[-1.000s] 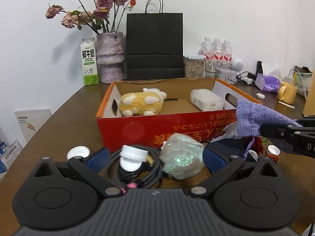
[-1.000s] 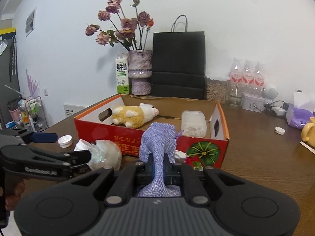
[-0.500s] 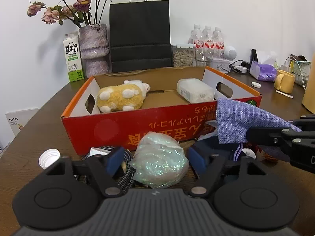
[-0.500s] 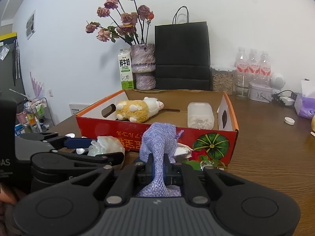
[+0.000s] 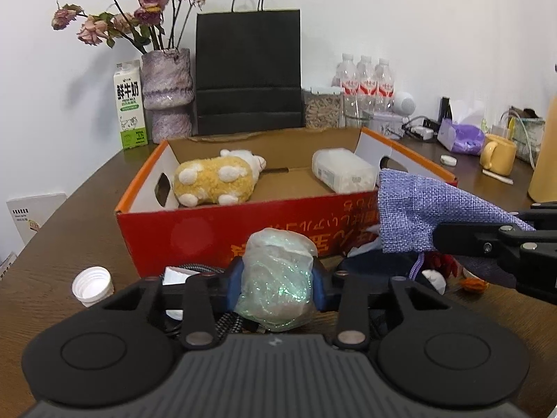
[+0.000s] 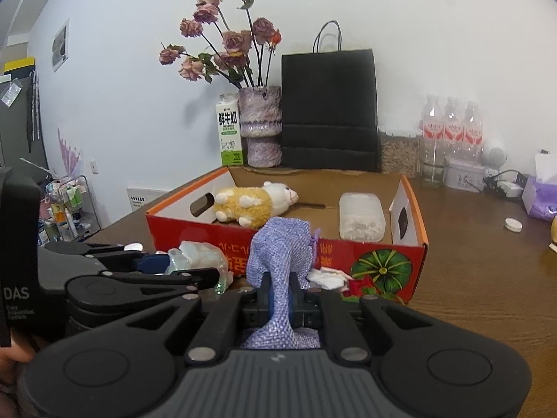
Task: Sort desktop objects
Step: 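Grasp the clear plastic bag with the left tool while the right tool grasps the purple pouch, then lower the plastic bag and purple pouch into the cardboard box and release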
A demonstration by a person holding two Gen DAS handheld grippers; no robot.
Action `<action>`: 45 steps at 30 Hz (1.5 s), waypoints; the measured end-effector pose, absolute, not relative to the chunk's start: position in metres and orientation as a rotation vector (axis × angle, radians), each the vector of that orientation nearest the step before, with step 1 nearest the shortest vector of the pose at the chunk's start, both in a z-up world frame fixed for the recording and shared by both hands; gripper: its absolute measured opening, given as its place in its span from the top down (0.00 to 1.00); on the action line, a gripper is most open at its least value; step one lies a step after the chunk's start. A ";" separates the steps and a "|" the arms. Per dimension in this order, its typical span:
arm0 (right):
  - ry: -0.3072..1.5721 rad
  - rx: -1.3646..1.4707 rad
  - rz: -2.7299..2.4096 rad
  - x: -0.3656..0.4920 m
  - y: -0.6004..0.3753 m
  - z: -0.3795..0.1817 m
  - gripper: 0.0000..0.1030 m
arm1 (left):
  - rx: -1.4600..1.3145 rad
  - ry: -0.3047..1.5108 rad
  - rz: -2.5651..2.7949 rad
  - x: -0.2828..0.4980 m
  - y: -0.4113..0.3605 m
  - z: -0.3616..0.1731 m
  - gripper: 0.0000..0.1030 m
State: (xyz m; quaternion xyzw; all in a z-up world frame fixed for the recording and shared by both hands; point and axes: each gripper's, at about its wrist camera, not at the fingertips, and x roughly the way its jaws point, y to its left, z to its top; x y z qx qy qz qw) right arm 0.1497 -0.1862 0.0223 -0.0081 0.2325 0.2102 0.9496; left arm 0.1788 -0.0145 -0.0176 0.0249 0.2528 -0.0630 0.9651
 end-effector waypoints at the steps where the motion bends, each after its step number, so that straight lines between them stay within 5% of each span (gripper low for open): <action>1: 0.467 -0.017 0.428 0.148 -0.186 0.025 0.94 | 0.048 0.503 -0.127 0.177 -0.014 -0.015 0.62; 26: 0.262 0.019 0.399 0.207 -0.171 0.114 0.94 | -0.055 0.240 -0.056 0.211 0.002 0.090 0.62; 45: 0.470 0.033 0.332 0.325 -0.163 0.030 0.94 | -0.066 0.433 0.025 0.304 0.021 0.012 0.62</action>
